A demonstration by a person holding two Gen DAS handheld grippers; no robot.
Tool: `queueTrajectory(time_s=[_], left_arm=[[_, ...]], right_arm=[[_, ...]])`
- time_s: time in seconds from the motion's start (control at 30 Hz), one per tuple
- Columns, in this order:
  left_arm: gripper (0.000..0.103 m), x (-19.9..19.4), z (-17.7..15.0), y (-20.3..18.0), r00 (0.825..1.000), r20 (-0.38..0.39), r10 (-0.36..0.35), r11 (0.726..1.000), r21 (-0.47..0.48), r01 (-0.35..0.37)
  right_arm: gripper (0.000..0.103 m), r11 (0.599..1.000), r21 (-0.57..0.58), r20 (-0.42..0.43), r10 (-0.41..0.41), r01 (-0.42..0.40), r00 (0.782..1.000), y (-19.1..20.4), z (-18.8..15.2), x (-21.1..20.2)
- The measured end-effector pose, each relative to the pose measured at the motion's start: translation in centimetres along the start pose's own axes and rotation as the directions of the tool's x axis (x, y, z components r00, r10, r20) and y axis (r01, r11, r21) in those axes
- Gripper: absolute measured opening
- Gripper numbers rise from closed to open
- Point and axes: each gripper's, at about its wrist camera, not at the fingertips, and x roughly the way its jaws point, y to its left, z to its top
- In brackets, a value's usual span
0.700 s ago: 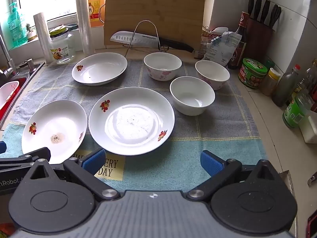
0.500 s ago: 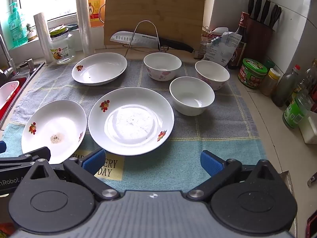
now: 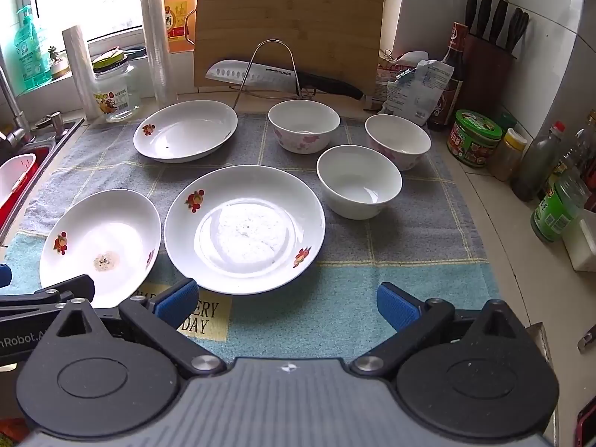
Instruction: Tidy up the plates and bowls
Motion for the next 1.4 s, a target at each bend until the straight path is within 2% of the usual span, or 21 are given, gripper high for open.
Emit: queueTrajectory(time_s=[1.4], left_arm=[[0.102,-0.2,0.5,-1.5,1.000,0.008,0.013,1.000,0.007,-0.013]], right_arm=[[0.103,1.000,0.004,0.000,-0.004,0.004,1.000,-0.9,0.1,-0.1]])
